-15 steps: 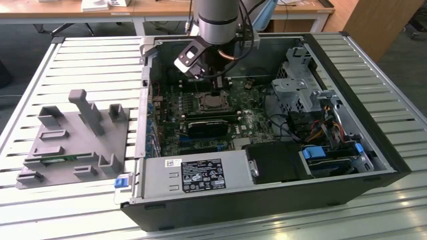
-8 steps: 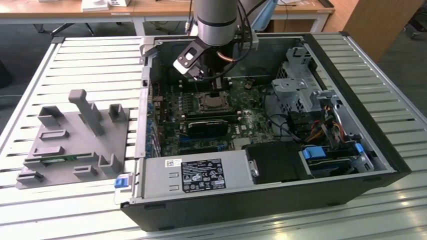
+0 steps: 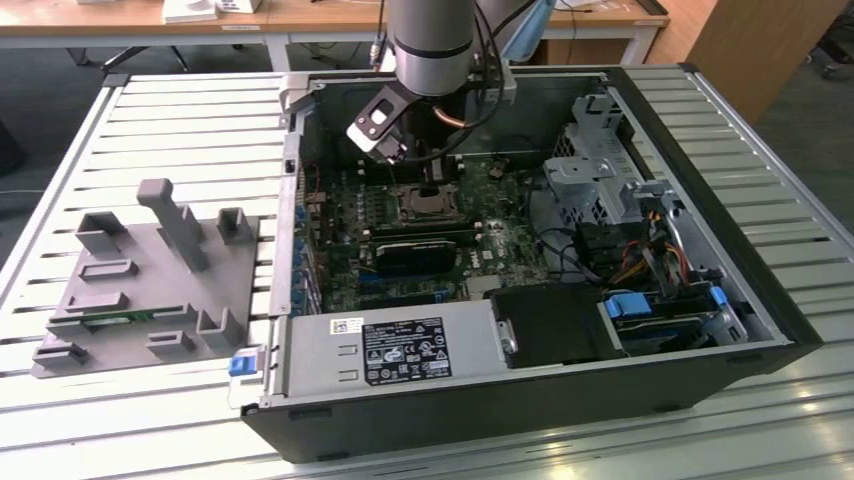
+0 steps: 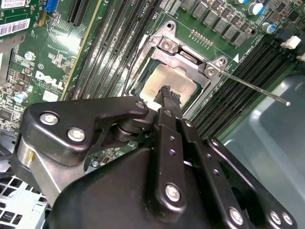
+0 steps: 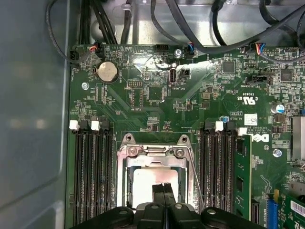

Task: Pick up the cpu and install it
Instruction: 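Close the cpu cover, then install the first cpu locking lever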

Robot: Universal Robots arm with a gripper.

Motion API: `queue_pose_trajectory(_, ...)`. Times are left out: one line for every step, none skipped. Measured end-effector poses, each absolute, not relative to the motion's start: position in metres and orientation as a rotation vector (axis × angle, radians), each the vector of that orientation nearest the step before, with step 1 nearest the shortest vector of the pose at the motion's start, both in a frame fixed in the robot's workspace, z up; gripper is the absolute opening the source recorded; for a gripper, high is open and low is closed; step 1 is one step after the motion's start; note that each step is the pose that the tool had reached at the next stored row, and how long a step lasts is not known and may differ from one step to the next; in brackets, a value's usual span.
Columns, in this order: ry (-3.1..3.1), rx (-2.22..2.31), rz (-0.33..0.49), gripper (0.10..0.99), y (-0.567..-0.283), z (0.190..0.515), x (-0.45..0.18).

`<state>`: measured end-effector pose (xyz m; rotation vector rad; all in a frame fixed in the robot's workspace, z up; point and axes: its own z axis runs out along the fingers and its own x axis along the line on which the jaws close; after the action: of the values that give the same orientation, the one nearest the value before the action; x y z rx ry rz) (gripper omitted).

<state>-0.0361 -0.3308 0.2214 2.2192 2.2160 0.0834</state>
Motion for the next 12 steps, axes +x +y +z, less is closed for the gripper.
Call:
queue_pose_trajectory(2.216,2.219,0.084,0.106,-0.3308,0.2209,-0.0361)
queue_pose_trajectory(2.216,2.219,0.084,0.106,-0.3308,0.2205,-0.0361)
queue_pose_trajectory(2.216,2.219,0.084,0.106,-0.3308,0.2202,-0.0361)
queue_pose_trajectory(2.216,2.219,0.083,0.106,-0.3308,0.2200,-0.0361)
queue_pose_trajectory(2.216,2.219,0.084,0.106,-0.3308,0.2197,-0.0361)
queue_pose_trajectory(2.216,2.219,0.084,0.106,-0.3308,0.2194,-0.0361)
queue_pose_trajectory(2.216,2.219,0.084,0.106,-0.3308,0.2191,-0.0361)
queue_pose_trajectory(2.216,2.219,0.083,0.106,-0.3308,0.2189,-0.0361)
queue_pose_trajectory(2.216,2.219,0.084,0.106,-0.3308,0.2181,-0.0361)
queue_pose_trajectory(2.216,2.219,0.084,0.106,-0.3308,0.2178,-0.0360)
queue_pose_trajectory(2.216,2.219,0.084,0.106,-0.3307,0.2178,-0.0360)
queue_pose_trajectory(2.216,2.219,0.084,0.106,-0.3307,0.2178,-0.0360)
